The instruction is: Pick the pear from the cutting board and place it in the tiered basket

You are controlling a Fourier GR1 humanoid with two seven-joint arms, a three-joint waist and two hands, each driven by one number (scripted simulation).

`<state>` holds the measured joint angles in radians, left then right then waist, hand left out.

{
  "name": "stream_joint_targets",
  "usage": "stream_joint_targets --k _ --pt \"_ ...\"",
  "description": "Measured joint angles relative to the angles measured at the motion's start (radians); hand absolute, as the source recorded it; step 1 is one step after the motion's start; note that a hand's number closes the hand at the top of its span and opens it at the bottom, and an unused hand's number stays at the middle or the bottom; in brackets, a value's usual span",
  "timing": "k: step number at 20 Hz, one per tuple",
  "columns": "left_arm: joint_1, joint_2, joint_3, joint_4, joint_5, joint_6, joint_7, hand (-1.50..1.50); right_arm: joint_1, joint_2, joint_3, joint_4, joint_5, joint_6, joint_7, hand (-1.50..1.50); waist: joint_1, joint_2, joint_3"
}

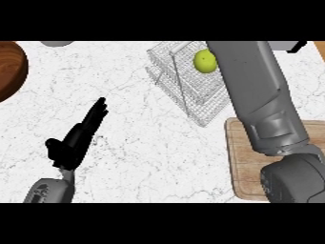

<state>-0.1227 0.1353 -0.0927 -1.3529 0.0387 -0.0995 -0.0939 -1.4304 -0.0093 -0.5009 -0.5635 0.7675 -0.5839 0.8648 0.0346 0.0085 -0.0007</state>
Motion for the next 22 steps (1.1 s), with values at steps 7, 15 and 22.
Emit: stream_joint_targets --k 7,15,22 --pt "0.018 -0.004 0.011 -0.008 -0.004 0.019 0.011 0.00 0.035 -0.082 0.073 -0.024 0.194 -0.144 0.071 -1.50 -0.037 -0.014 -0.001" --pt "0.055 -0.002 0.030 -0.012 0.001 0.033 0.005 0.00 0.160 -0.136 0.111 -0.283 0.323 -0.208 0.130 -1.50 -0.094 -0.037 0.000" --pt "0.093 0.012 0.059 -0.013 0.010 0.041 -0.005 0.00 0.363 -0.143 0.132 -0.638 0.300 -0.136 0.165 -1.50 -0.146 -0.055 0.002"
